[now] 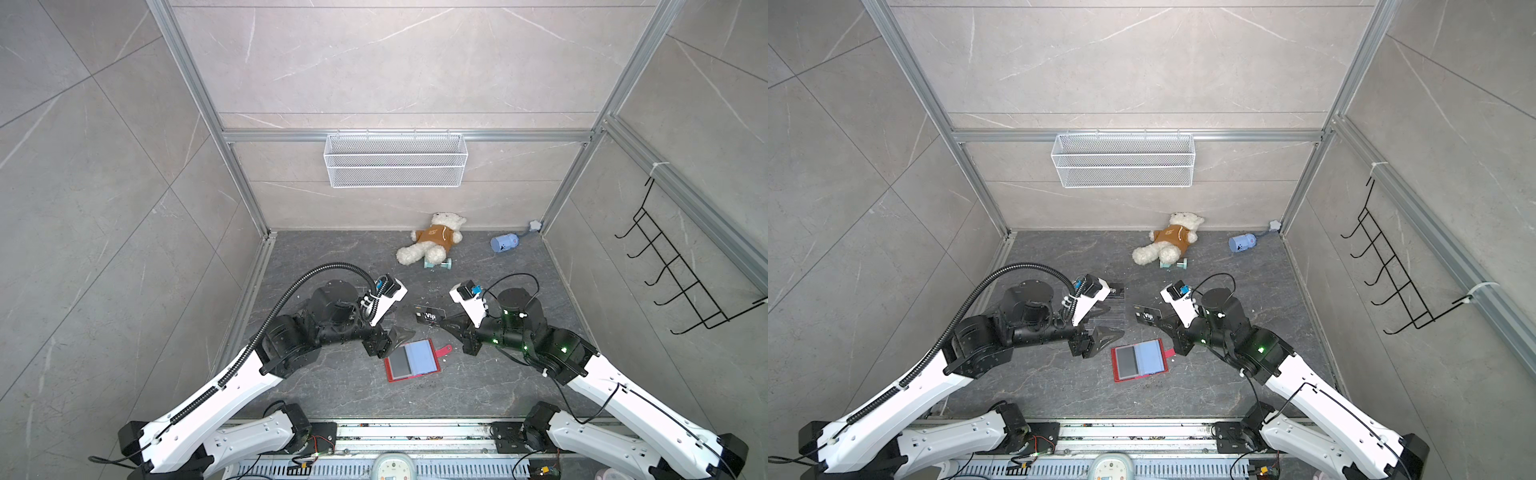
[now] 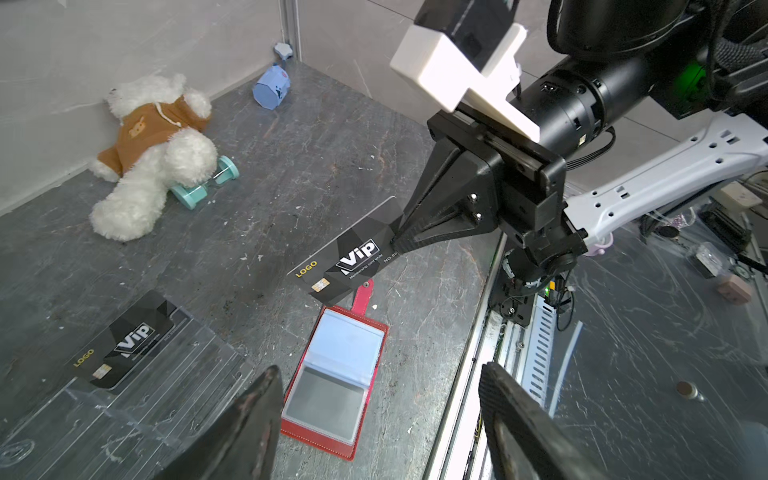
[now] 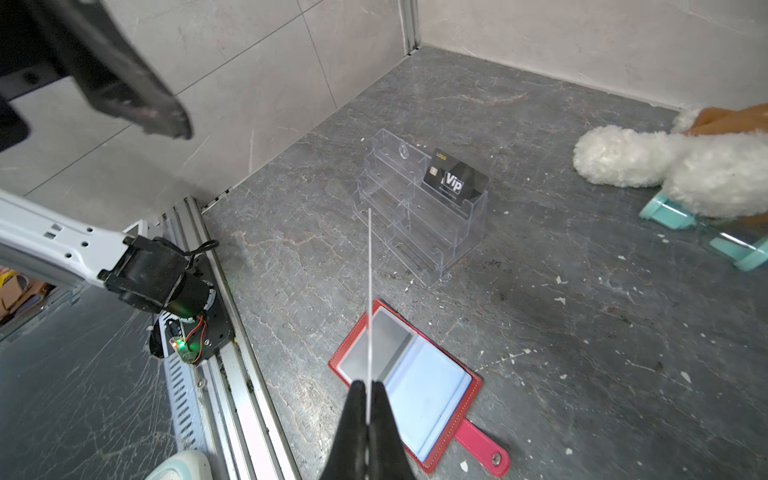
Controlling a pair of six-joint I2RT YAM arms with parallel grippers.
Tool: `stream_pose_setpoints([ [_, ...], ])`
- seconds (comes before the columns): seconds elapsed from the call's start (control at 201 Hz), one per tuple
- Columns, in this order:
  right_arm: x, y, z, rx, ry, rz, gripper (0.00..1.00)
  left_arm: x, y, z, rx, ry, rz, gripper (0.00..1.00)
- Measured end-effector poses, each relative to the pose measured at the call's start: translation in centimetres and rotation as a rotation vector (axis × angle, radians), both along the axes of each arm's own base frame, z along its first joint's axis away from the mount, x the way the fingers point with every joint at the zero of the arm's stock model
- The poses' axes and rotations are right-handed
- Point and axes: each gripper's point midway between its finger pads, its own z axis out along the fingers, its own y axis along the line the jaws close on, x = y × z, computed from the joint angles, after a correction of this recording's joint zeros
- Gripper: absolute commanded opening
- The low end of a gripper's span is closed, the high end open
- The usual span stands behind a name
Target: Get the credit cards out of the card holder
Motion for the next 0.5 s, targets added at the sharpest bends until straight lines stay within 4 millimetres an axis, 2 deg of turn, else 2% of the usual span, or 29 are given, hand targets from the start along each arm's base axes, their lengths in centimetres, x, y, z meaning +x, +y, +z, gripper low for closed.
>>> stream_pose_setpoints([
  [0.254,-1.7,0.2,1.1,0.003,-0.095,0.091,0.00,0.3,-0.7,0.3,-0.004,0.050,-0.142,0.74],
  [0.503,-2.7,0.7,0.5,-0.023,-0.127,0.152,0.00,0.1,-2.4,-1.8,0.048,0.081,-0.273,0.73],
])
